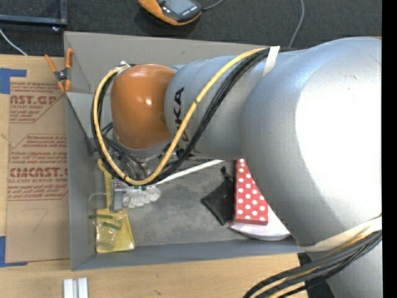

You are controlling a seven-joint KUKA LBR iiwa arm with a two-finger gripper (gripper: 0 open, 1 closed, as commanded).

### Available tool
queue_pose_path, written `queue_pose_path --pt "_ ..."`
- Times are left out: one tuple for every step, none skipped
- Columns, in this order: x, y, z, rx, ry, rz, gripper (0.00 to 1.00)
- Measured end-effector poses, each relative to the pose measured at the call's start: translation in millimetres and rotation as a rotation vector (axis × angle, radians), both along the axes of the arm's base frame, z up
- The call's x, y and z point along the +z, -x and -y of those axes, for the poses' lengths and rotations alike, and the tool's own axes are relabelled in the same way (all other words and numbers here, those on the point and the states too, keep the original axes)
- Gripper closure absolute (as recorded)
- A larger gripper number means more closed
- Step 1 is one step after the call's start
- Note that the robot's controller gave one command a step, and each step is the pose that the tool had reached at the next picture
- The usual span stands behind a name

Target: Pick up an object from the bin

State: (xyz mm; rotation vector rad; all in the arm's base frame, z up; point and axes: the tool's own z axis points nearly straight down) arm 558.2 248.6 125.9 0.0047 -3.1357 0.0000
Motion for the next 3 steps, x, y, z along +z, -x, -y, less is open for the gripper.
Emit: queue_pose_path --pt "5 -2.4 1 -0.003 -0.002 0.007 0.0" --pt "-56 21.5 91 0.208 -0.001 0.001 0.0" --pt "8 -8.2 88 0.292 -0.005 0.012 0.0"
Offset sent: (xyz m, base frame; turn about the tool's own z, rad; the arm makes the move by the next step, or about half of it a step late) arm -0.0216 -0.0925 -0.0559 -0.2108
